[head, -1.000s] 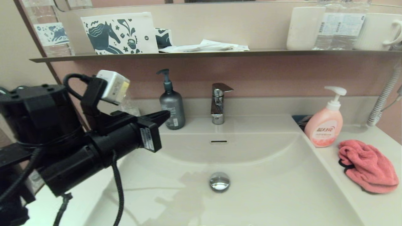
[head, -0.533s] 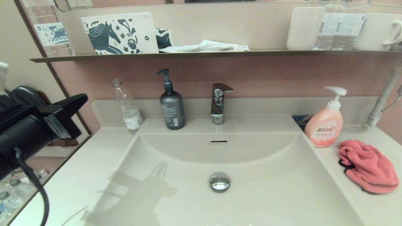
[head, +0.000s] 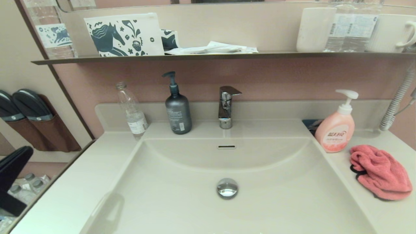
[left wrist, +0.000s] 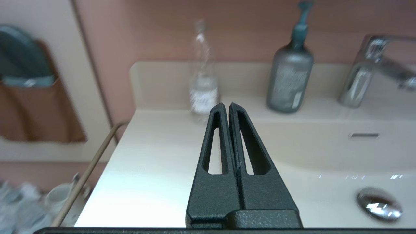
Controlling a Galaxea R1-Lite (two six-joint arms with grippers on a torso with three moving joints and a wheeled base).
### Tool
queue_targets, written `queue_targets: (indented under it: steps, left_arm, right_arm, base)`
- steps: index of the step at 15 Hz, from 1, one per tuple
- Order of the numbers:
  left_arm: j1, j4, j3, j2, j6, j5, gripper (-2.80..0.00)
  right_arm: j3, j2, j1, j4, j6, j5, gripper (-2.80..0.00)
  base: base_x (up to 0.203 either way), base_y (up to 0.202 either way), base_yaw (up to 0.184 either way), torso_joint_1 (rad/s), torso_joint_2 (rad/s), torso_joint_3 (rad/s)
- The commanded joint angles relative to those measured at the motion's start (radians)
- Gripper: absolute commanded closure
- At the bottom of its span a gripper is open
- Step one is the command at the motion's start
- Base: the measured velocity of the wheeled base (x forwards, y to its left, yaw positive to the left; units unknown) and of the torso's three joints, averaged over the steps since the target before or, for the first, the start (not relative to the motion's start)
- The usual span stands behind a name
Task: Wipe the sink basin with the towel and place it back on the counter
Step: Pick up the cloth
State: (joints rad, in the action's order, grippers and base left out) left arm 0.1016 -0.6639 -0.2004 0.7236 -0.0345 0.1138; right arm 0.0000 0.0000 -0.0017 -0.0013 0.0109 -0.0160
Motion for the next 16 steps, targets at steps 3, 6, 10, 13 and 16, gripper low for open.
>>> queue_targets:
  steps: [3,6,10,13,16]
  left_arm:
    - [-0.051,0.106,0.079,-0.244,0.001,-0.003,0.00]
    - [-0.085,0.204,0.081,-0.377,0.001,-0.025,0.00]
    - [-0.114,0.449,0.082,-0.580,0.003,-0.110,0.00]
    - [-0.112,0.575,0.086,-0.682,0.004,-0.175,0.00]
    - [-0.112,0.656,0.109,-0.722,0.003,-0.203,0.00]
  right_arm:
    - [0.000,0.000,0.000,0.000,0.000,0.001,0.00]
    - [0.000,0.000,0.000,0.000,0.000,0.001,0.00]
    - [0.000,0.000,0.000,0.000,0.000,0.001,0.00]
    - [0.000,0.000,0.000,0.000,0.000,-0.001,0.00]
    - [0.000,0.000,0.000,0.000,0.000,0.001,0.00]
  base:
    - [0.000,0.000,0.000,0.000,0.00,0.000]
    - [0.000,0.000,0.000,0.000,0.00,0.000]
    - [0.000,0.000,0.000,0.000,0.00,0.000]
    - [0.000,0.000,0.000,0.000,0.00,0.000]
    - [0.000,0.000,0.000,0.000,0.00,0.000]
